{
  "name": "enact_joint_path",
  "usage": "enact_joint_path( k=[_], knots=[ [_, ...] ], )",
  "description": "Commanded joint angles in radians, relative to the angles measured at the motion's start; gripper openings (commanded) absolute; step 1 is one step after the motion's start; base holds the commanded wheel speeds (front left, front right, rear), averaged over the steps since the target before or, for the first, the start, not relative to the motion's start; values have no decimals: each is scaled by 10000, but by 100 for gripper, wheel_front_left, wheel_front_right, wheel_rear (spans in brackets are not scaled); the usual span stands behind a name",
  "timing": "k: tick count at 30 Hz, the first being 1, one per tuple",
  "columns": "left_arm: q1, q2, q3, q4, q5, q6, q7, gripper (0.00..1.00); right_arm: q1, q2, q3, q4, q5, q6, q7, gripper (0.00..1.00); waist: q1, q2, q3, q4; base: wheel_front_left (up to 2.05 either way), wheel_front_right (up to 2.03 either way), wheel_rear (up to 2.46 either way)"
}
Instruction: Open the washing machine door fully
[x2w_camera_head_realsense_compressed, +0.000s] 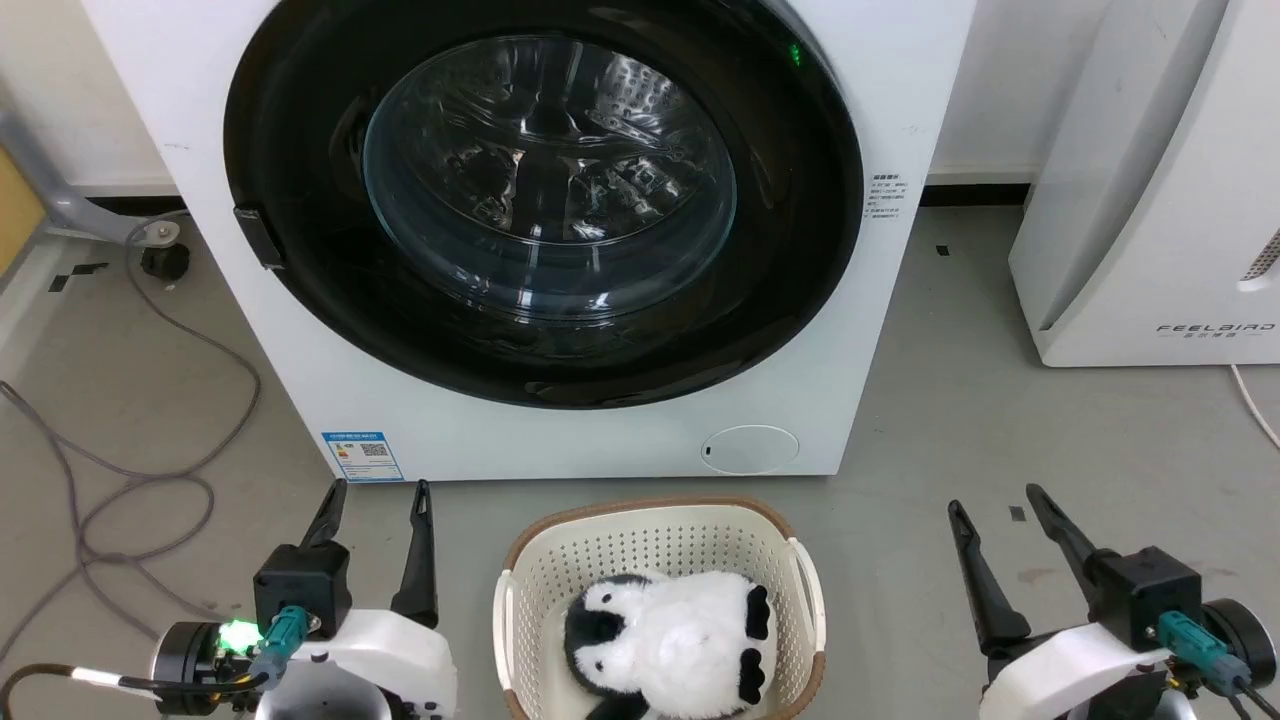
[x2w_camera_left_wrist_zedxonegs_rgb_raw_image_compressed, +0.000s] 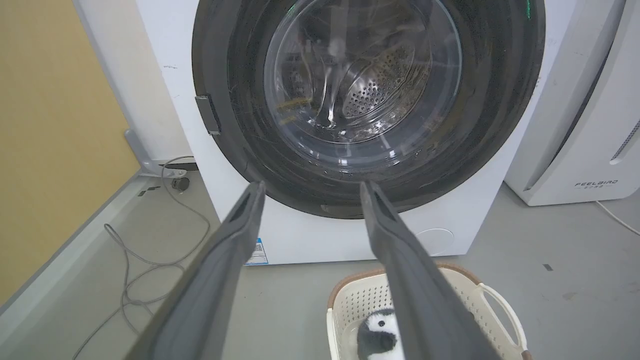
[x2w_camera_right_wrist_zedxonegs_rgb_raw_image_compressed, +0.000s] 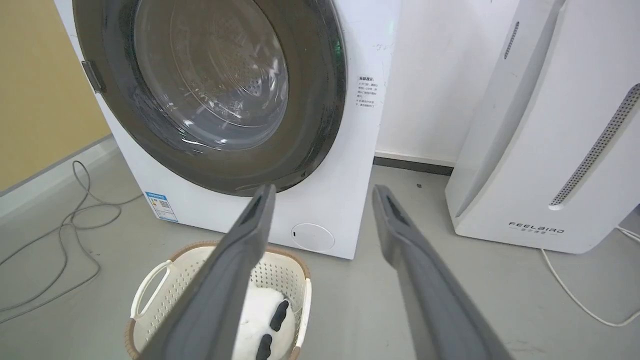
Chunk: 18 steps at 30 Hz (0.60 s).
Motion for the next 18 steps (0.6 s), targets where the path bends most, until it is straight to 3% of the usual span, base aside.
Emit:
enact_joint_path(
  k=[1,18],
  knots=[
    [-22,0,-53,28,-42,80,-122,100,3,0,-60,-70,178,0,-116,100,0,0,7,-1,0,0,0],
    [-60,0,-252,59,-138,306,-456,100,-41,1,-201,-275,1485,1,-450,100,0,0,43,3,0,0,0]
  ],
)
